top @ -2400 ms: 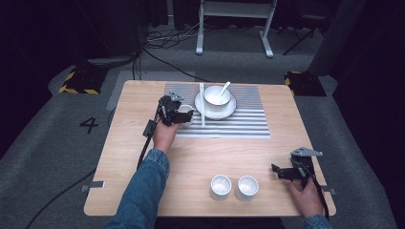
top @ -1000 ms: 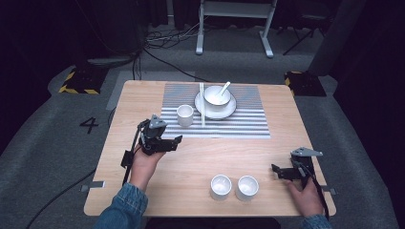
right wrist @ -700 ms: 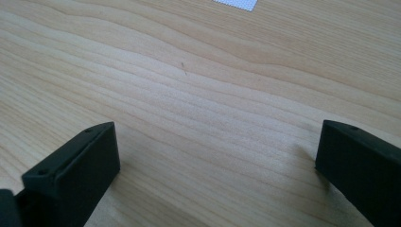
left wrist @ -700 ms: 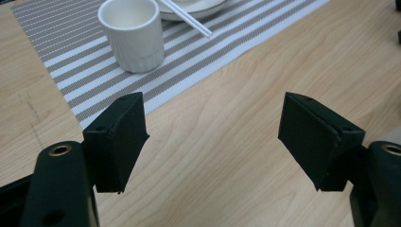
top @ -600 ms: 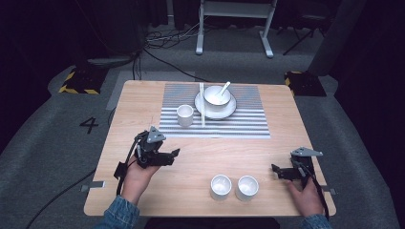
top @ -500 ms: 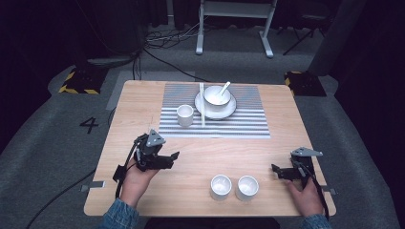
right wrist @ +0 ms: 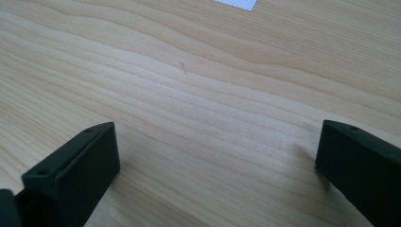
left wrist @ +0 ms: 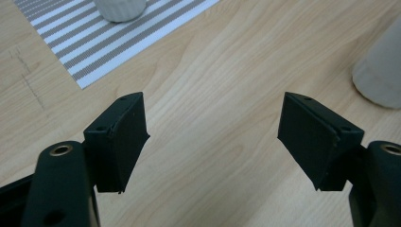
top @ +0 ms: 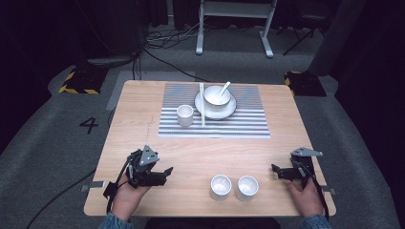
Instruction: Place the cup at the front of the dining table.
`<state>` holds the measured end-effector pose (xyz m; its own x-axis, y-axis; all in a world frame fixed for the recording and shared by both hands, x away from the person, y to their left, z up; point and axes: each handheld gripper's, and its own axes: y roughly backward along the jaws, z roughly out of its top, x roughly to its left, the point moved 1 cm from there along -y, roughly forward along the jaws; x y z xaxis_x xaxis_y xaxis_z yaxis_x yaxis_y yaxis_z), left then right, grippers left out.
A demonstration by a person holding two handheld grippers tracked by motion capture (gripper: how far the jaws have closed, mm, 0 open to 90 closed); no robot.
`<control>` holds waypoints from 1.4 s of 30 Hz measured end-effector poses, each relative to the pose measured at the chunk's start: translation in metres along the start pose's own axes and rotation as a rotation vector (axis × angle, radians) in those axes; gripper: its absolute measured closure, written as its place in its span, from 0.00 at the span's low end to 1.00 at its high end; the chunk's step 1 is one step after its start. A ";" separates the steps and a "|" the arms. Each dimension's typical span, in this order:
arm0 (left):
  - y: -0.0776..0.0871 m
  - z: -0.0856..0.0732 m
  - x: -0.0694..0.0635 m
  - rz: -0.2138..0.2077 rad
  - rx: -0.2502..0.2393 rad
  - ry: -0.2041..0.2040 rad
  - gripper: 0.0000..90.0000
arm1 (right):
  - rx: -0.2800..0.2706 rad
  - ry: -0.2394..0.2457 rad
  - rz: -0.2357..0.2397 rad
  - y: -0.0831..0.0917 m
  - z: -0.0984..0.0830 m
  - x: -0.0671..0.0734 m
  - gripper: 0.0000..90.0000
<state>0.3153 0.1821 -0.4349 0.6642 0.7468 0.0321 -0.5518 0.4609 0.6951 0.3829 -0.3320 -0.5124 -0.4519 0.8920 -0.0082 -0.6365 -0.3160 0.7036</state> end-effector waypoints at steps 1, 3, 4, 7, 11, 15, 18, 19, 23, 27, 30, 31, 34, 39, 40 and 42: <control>0.001 -0.003 -0.001 0.002 -0.002 0.001 0.28 | 0.000 0.000 0.000 0.000 0.000 0.000 0.00; 0.003 -0.007 -0.002 -0.002 0.005 -0.005 0.28 | 0.000 0.000 0.000 0.000 0.000 0.000 0.00; 0.003 -0.010 -0.002 -0.007 0.008 -0.007 0.28 | 0.000 0.000 0.000 0.000 0.000 0.000 0.00; 0.001 -0.017 -0.004 -0.007 0.015 -0.012 0.28 | 0.000 0.000 0.000 0.000 0.000 0.000 0.00; -0.002 -0.026 -0.006 -0.015 0.024 -0.019 0.28 | 0.000 0.000 0.000 0.000 0.000 0.000 0.00; -0.007 -0.033 -0.008 -0.032 0.044 -0.031 0.28 | 0.000 0.000 0.000 0.000 0.000 0.000 0.00; -0.009 -0.036 -0.008 -0.038 0.058 -0.033 0.28 | 0.000 0.000 0.000 0.000 0.000 0.000 0.00; -0.011 -0.037 -0.007 -0.042 0.064 -0.036 0.28 | 0.000 0.000 0.000 0.000 0.000 0.000 0.00; -0.017 -0.039 -0.007 -0.074 0.078 -0.024 0.27 | 0.000 0.000 0.000 0.000 0.000 0.000 0.00; -0.024 -0.042 -0.007 -0.105 0.115 -0.016 0.27 | 0.000 0.000 0.000 0.000 0.000 0.000 0.00; -0.028 -0.045 -0.007 -0.117 0.136 -0.015 0.27 | 0.000 0.000 0.000 0.000 0.000 0.000 0.00; -0.031 -0.046 -0.008 -0.126 0.150 -0.013 0.27 | 0.000 0.000 0.000 0.000 0.000 0.000 0.00; -0.033 -0.048 -0.008 -0.131 0.155 -0.018 0.27 | 0.000 0.000 0.000 0.000 0.000 0.000 0.00; -0.037 -0.053 -0.007 -0.131 0.169 -0.023 0.27 | 0.000 0.000 0.000 0.000 0.000 0.000 0.00; -0.037 -0.053 -0.007 -0.132 0.167 -0.028 0.26 | 0.000 0.000 0.000 0.000 0.000 0.000 0.00; -0.037 -0.054 -0.007 -0.121 0.165 -0.042 0.26 | 0.000 0.000 0.000 0.000 0.000 0.000 0.00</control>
<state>0.3042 0.1855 -0.4999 0.7430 0.6685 -0.0318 -0.3787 0.4592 0.8036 0.3829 -0.3320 -0.5124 -0.4518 0.8921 -0.0082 -0.6365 -0.3159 0.7036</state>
